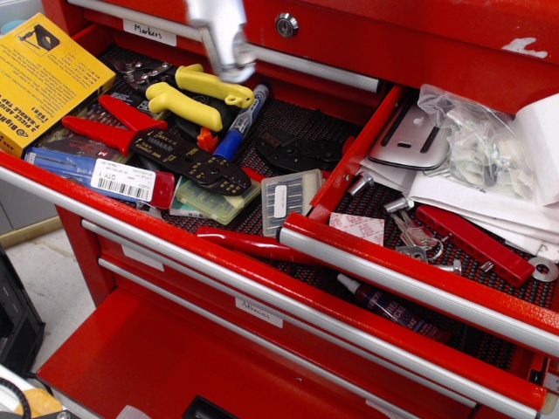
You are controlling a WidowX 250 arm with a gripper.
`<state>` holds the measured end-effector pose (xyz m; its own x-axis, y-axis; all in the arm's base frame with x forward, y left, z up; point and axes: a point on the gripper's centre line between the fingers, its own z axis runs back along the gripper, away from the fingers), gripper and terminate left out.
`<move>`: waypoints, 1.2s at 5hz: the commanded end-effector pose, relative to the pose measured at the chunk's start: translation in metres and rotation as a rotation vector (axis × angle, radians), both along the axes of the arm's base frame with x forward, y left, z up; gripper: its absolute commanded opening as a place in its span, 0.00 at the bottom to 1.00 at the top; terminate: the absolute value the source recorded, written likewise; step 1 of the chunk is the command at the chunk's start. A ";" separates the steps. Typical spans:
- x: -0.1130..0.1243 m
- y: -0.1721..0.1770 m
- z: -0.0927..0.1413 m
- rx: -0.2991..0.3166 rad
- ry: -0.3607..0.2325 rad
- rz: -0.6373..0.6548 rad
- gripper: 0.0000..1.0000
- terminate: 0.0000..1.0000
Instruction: Pick up box cutter and put into drawer
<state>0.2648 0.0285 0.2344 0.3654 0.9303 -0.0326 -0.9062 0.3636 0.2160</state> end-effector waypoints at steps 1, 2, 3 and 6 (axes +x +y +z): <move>0.010 -0.077 0.012 -0.178 -0.074 0.074 0.00 0.00; 0.013 -0.127 0.005 -0.216 -0.126 0.053 0.00 0.00; 0.010 -0.148 -0.004 -0.215 -0.198 -0.035 0.00 0.00; 0.011 -0.160 -0.009 -0.198 -0.263 -0.082 1.00 0.00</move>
